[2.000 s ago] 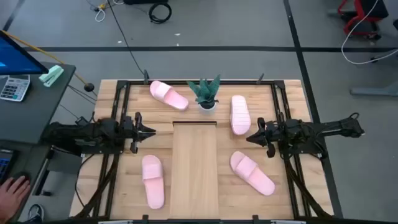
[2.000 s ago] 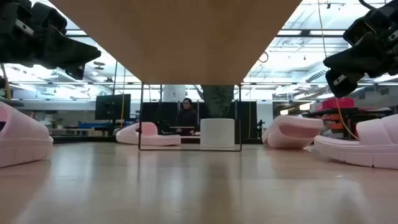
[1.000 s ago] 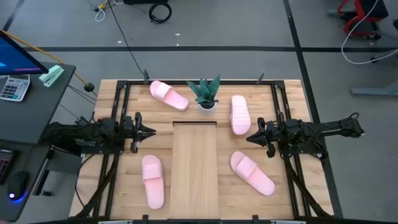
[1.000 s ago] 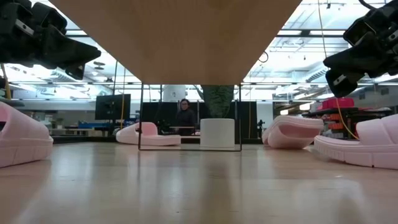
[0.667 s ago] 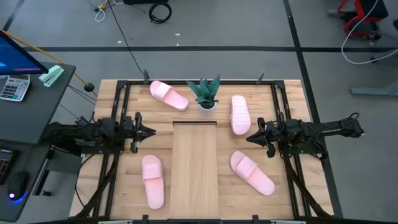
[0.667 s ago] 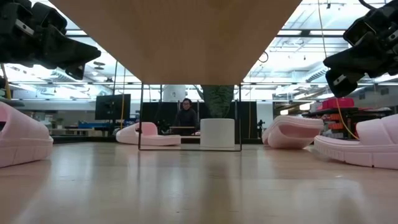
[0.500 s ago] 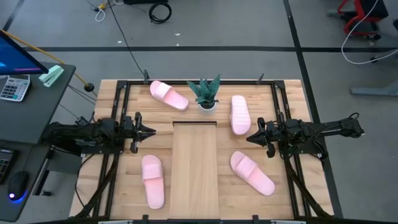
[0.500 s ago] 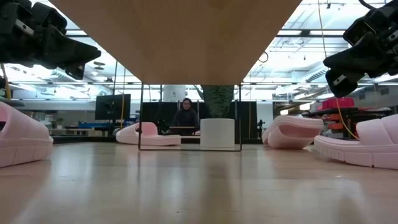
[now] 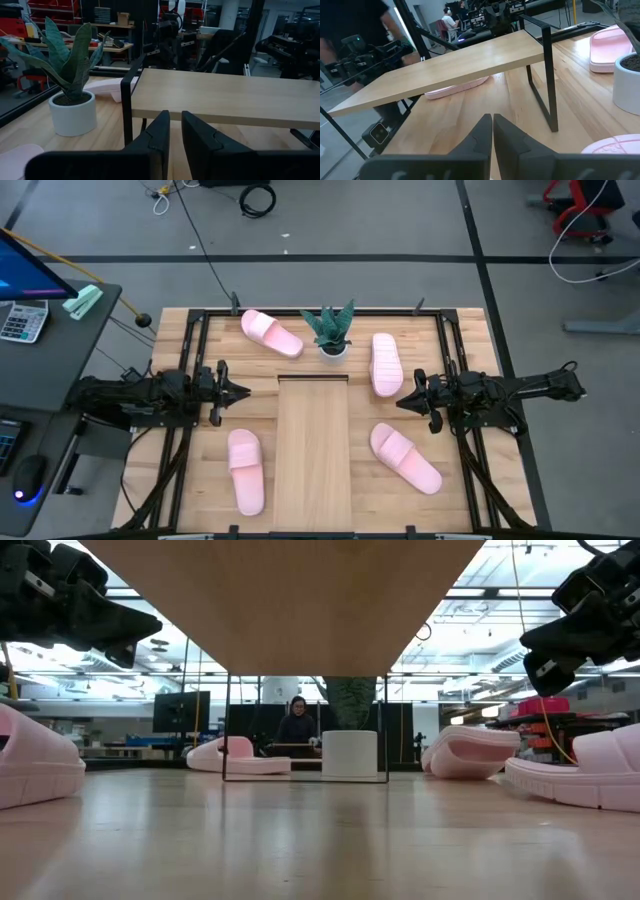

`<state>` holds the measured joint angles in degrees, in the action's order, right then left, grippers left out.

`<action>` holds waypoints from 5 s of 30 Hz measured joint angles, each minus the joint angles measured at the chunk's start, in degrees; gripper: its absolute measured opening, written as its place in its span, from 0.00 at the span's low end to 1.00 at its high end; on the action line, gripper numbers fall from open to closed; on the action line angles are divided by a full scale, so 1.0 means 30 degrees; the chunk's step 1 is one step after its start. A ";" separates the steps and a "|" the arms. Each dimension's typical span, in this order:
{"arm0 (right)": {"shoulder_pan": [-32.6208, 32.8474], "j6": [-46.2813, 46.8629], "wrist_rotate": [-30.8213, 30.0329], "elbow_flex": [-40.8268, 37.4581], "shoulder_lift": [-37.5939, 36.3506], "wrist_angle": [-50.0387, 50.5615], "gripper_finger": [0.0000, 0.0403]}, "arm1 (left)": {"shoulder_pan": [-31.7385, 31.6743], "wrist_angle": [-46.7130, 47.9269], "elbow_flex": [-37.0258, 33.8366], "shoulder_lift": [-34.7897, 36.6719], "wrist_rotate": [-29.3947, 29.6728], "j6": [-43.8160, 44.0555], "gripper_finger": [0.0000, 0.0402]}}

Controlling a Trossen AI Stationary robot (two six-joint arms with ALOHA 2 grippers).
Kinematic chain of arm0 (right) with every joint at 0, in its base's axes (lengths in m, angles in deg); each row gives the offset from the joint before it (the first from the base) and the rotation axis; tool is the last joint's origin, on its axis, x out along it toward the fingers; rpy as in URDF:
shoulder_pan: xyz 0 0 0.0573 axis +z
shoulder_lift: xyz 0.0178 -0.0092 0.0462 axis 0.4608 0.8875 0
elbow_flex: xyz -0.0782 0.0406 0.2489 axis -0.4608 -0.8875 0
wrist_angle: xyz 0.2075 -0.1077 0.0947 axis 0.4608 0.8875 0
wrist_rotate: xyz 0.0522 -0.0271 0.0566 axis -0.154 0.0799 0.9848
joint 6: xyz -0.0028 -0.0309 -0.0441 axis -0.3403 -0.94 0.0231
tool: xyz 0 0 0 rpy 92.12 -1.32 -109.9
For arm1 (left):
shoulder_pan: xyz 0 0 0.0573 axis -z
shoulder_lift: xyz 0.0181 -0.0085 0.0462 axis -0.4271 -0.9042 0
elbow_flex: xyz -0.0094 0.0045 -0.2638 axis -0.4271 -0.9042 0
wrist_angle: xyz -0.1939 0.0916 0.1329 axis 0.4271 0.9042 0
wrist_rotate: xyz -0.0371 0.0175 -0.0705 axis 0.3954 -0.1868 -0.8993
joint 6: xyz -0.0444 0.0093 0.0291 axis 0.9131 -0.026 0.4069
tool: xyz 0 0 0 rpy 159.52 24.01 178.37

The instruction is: Pick and place slides into the shelf

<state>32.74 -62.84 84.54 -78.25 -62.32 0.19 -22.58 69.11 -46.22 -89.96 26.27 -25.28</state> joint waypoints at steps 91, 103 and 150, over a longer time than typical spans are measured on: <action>-0.1604 -0.2016 -0.5772 0.8624 0.6225 -0.3031 0.06 | -0.0016 -0.4832 0.6046 -0.5355 0.3735 0.1752 0.03; -0.5159 -0.2013 -0.2901 2.1528 1.3789 0.5171 0.06 | -0.2248 -0.3206 1.5032 -1.2361 0.3616 -0.0669 0.04; -1.0535 -0.7776 0.5776 2.9434 1.6812 1.6460 0.07 | -0.5453 0.9025 2.5237 -2.0229 0.2547 -0.0006 0.09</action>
<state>1.13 -86.16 101.87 10.05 -11.88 49.57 -38.94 96.18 29.49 -150.65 33.91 -25.30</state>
